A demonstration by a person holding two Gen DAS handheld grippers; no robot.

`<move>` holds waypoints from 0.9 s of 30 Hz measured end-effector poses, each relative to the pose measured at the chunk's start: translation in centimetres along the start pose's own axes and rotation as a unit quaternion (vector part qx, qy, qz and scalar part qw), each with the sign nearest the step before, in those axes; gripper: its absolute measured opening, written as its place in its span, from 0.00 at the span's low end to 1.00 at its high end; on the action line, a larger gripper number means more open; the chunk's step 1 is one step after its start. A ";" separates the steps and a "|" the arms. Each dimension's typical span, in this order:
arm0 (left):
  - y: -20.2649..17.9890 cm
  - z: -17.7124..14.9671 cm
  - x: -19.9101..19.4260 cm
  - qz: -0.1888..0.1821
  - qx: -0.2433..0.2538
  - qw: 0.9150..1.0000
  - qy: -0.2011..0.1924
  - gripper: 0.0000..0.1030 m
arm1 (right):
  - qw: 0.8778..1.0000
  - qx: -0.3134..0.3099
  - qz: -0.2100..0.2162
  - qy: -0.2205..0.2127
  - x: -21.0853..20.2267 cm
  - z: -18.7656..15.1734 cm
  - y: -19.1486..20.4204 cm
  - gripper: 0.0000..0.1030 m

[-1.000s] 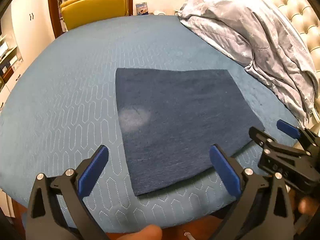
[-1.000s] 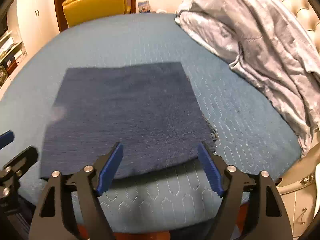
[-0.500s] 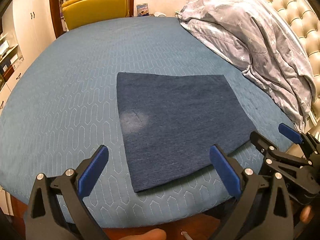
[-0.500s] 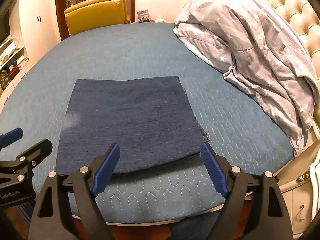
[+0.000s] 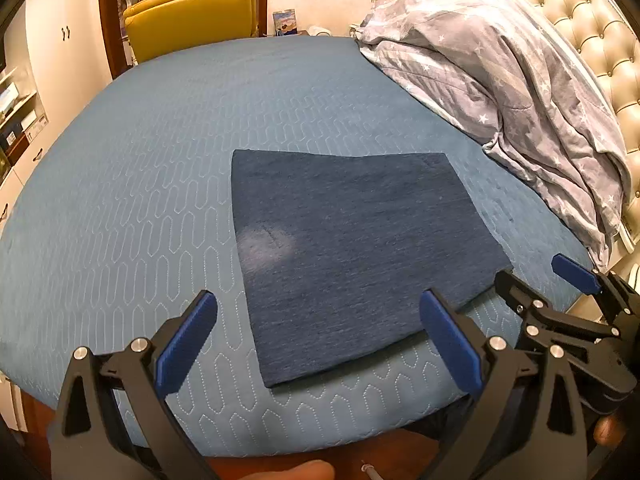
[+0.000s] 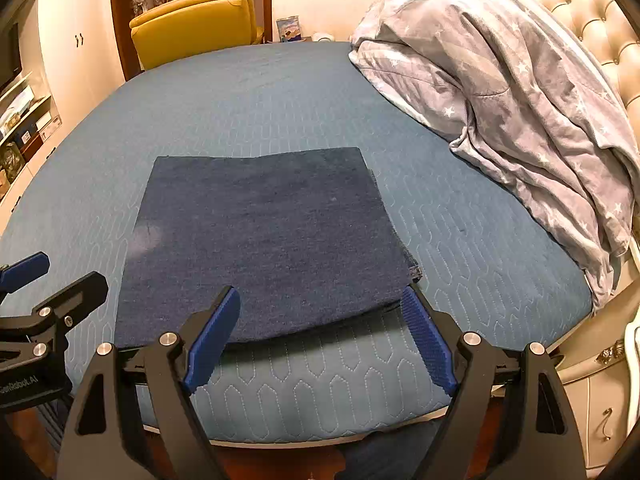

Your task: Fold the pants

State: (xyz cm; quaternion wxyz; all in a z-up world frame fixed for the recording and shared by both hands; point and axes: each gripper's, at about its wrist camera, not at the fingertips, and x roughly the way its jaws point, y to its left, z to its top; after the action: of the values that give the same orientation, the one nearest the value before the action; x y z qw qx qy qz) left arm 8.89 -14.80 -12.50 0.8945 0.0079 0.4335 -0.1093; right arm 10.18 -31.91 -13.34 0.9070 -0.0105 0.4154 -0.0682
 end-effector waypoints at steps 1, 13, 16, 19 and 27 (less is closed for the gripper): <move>0.0 0.0 0.0 -0.001 0.000 1.000 0.000 0.98 | 1.000 0.000 0.000 0.000 0.0 0.0 0.0 0.78; -0.1 0.1 0.0 -0.001 0.002 1.000 0.000 0.98 | 1.000 0.001 0.002 0.002 0.1 -0.2 0.1 0.78; -0.1 0.1 0.0 -0.001 0.001 1.000 0.000 0.98 | 1.000 0.002 0.004 0.002 0.0 -0.2 0.0 0.77; -0.2 0.1 0.0 -0.001 0.002 1.000 -0.001 0.98 | 1.000 0.003 0.004 0.002 0.0 -0.2 0.0 0.77; -0.1 0.1 0.0 -0.002 0.001 1.000 0.000 0.98 | 1.000 0.003 0.004 0.002 -0.1 -0.2 0.0 0.77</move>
State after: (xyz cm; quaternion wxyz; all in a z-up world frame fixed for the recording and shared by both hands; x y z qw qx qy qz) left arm 8.94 -14.96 -12.44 0.8944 0.0079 0.4331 -0.1116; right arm 10.01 -31.90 -13.42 0.9064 -0.0060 0.4173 -0.0661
